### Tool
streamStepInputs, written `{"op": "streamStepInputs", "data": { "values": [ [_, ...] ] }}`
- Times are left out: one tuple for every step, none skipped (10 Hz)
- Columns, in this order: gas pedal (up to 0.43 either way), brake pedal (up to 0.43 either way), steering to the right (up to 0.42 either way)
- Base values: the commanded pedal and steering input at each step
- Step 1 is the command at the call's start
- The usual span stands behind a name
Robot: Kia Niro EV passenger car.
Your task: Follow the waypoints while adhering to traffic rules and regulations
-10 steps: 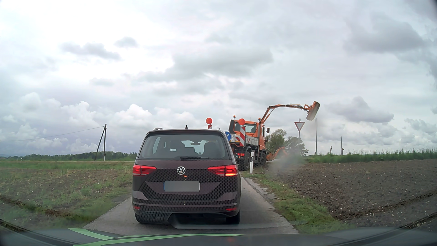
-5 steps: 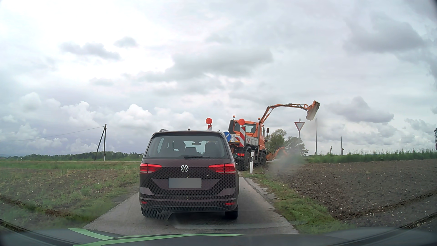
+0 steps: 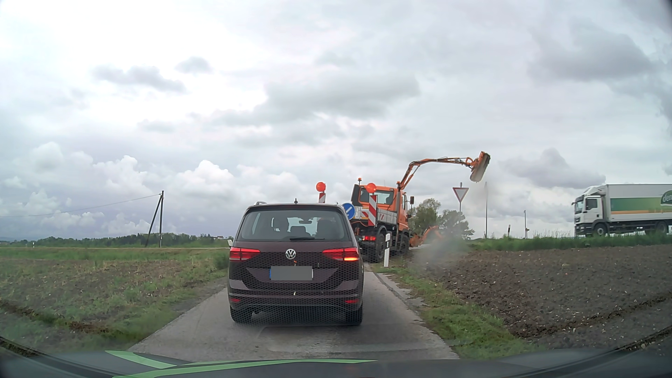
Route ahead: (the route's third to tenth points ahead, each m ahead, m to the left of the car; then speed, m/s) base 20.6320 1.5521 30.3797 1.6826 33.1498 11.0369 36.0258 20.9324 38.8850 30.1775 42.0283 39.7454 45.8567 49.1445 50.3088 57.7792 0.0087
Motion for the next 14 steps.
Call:
{"op": "streamStepInputs", "data": {
  "values": [
    [0.039, 0.0, -0.007],
    [0.15, 0.0, -0.009],
    [0.177, 0.0, -0.011],
    [0.197, 0.0, -0.015],
    [0.197, 0.0, -0.019],
    [0.209, 0.0, -0.023],
    [0.209, 0.0, -0.028],
    [0.228, 0.0, -0.034],
    [0.24, 0.0, -0.041],
    [0.248, 0.0, -0.049],
    [0.248, 0.0, -0.055],
    [0.248, 0.0, -0.059],
    [0.22, 0.0, -0.06],
    [0.028, 0.0, -0.06]
  ]
}}
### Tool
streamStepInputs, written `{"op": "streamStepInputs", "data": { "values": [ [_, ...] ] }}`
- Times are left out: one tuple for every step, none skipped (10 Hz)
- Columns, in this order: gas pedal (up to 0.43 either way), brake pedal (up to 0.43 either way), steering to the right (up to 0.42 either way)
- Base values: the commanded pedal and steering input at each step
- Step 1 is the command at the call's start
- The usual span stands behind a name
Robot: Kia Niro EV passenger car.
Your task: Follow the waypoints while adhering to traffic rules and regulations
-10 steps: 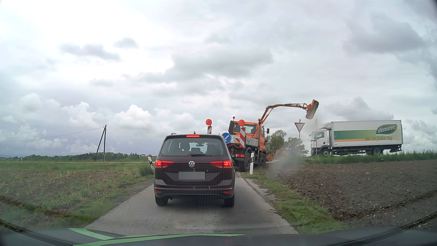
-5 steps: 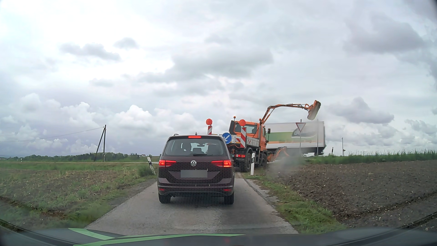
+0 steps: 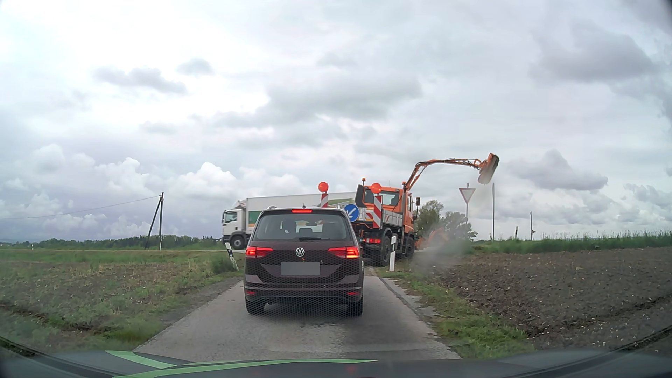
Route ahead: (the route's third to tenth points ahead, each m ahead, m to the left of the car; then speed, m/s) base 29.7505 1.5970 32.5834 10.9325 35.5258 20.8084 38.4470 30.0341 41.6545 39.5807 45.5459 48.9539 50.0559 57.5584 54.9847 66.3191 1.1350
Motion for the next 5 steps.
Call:
{"op": "streamStepInputs", "data": {
  "values": [
    [0.0, 0.0, -0.061],
    [0.0, 0.0, -0.06],
    [0.0, 0.043, -0.06],
    [0.0, 0.091, -0.06],
    [0.0, 0.116, -0.06]
  ]
}}
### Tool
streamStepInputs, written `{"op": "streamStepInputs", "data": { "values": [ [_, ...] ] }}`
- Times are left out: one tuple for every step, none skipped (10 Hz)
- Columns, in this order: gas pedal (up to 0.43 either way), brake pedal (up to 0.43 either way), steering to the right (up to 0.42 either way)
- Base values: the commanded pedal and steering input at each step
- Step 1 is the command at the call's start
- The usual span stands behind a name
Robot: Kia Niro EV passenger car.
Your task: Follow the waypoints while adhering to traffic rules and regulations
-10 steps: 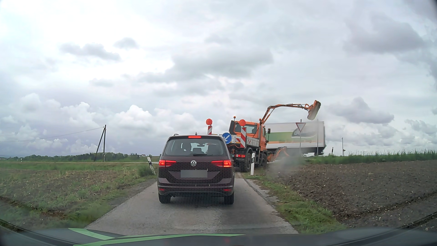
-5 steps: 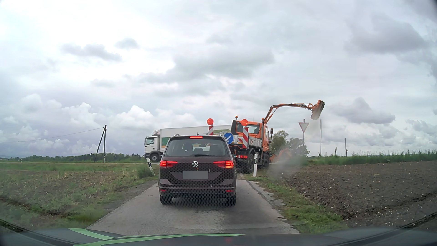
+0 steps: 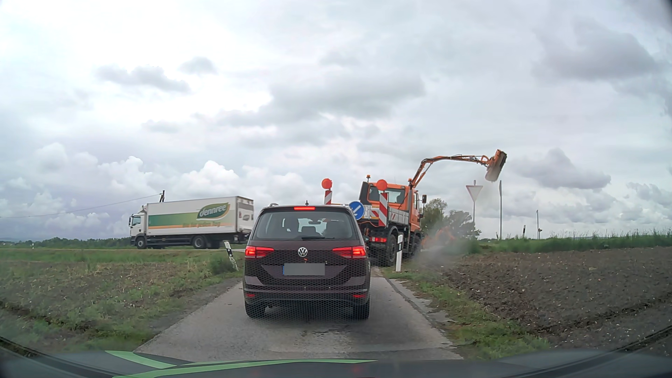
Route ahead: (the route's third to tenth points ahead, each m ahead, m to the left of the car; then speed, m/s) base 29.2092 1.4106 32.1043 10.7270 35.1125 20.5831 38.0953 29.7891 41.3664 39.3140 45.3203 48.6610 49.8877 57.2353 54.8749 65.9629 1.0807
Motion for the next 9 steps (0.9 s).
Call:
{"op": "streamStepInputs", "data": {
  "values": [
    [0.0, 0.128, -0.06],
    [0.0, 0.146, -0.059],
    [0.0, 0.159, -0.059],
    [0.0, 0.171, -0.059],
    [0.0, 0.177, -0.059],
    [0.0, 0.183, -0.059],
    [0.0, 0.183, -0.059],
    [0.0, 0.183, -0.059],
    [0.0, 0.183, -0.059]
  ]
}}
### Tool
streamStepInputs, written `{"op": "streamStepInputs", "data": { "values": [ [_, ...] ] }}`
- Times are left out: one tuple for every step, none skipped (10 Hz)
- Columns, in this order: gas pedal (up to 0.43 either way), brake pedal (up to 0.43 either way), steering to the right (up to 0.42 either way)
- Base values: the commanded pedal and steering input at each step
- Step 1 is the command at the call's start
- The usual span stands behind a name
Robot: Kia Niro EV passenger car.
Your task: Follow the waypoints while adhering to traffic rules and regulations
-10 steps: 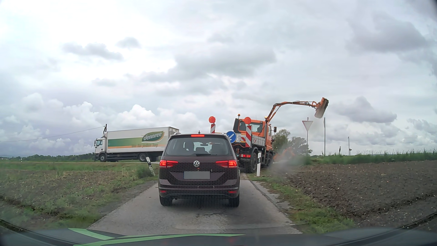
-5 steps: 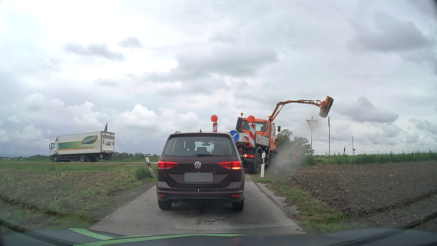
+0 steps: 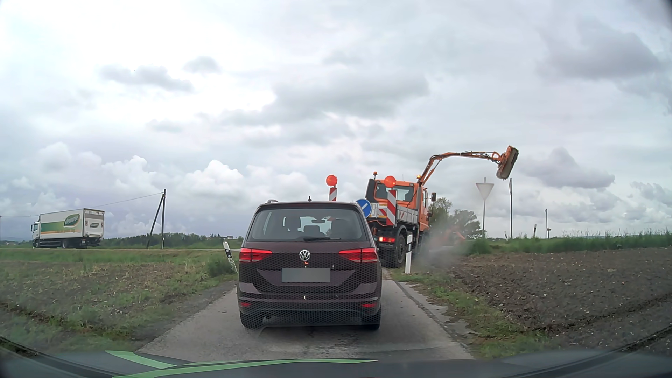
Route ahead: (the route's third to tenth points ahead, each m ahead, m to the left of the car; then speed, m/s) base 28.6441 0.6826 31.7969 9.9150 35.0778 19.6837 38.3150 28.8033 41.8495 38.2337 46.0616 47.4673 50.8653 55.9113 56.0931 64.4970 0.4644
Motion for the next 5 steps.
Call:
{"op": "streamStepInputs", "data": {
  "values": [
    [0.0, 0.183, -0.059],
    [0.0, 0.183, -0.059],
    [0.0, 0.177, -0.059],
    [0.0, 0.171, -0.059],
    [0.0, 0.171, -0.059]
  ]
}}
